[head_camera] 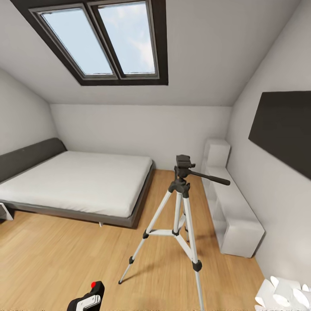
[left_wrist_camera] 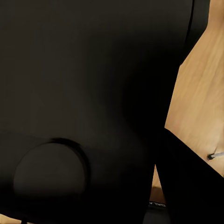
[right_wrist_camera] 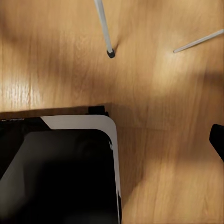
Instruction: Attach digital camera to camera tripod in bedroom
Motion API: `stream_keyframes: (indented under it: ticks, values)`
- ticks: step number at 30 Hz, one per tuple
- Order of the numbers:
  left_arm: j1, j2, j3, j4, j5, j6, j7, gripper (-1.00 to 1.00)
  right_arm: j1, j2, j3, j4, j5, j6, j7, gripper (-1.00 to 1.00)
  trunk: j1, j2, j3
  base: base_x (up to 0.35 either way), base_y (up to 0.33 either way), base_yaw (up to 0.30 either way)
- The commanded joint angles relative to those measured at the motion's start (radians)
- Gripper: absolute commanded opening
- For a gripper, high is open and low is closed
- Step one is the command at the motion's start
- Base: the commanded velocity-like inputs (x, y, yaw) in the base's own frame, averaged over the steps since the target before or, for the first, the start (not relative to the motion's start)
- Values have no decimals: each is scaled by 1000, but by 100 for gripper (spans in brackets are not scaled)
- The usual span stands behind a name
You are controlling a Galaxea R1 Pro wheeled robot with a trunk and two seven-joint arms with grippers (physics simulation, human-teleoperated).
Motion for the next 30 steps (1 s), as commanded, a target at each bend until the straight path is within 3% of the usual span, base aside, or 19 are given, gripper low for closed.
stream_keyframes:
  ticks: [1,30]
  values:
    - [-1,0,-8,1,9,-3,-6,-100,-1,0,-6,3,2,-6,-1,100,1,-2,-4,0,0,0]
    - [-1,-1,-8,1,9,-3,-6,-100,-1,-1,-6,7,2,-6,-1,100,1,-2,-51,0,0,0]
